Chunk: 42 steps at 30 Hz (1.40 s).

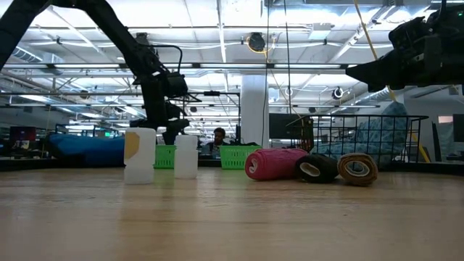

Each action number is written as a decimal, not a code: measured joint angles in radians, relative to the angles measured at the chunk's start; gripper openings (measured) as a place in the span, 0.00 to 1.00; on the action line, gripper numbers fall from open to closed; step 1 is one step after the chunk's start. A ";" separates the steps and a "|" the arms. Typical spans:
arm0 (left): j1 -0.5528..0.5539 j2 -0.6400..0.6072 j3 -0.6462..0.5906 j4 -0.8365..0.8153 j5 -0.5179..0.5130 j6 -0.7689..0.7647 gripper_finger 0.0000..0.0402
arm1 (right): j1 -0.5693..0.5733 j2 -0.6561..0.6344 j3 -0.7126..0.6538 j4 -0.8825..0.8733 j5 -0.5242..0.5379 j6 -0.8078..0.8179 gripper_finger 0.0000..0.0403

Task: Pick & place medical supplies in basket/bin
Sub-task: Put the transparent pill bottle into the left green bin

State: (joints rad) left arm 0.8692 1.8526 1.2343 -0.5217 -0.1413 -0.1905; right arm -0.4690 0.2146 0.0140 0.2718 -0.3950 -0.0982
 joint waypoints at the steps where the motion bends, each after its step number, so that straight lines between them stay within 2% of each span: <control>1: 0.000 0.000 0.000 0.000 0.000 0.007 0.68 | 0.000 0.000 0.000 0.000 0.000 0.000 0.02; 9: -0.004 -0.035 0.000 0.009 0.000 0.030 0.68 | 0.000 0.000 0.000 0.000 0.000 0.000 0.02; 17: -0.030 -0.187 0.000 0.004 0.012 0.059 0.68 | 0.000 0.000 0.000 0.000 0.000 0.000 0.02; 22: -0.091 -0.294 0.002 0.003 0.146 0.081 0.68 | 0.000 0.000 0.000 0.000 0.000 0.000 0.02; 28: -0.236 -0.344 0.002 0.003 0.317 0.146 0.68 | 0.000 0.000 0.000 0.000 0.000 0.000 0.02; 34: -0.446 -0.344 0.002 0.001 0.342 0.300 0.68 | 0.000 0.000 0.000 0.000 0.000 0.000 0.02; 36: -0.529 -0.344 0.002 0.002 0.315 0.332 0.68 | 0.000 0.000 0.000 0.000 0.000 0.000 0.02; 40: -0.708 -0.344 0.015 -0.019 0.145 0.382 0.68 | 0.000 0.000 0.000 0.000 0.000 0.000 0.02; 42: -0.785 -0.334 0.047 -0.061 0.123 0.419 0.68 | 0.000 0.000 0.000 0.000 0.000 0.000 0.02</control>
State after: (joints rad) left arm 0.0844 1.5188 1.2811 -0.5828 -0.0186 0.2284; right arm -0.4692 0.2146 0.0141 0.2717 -0.3949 -0.0978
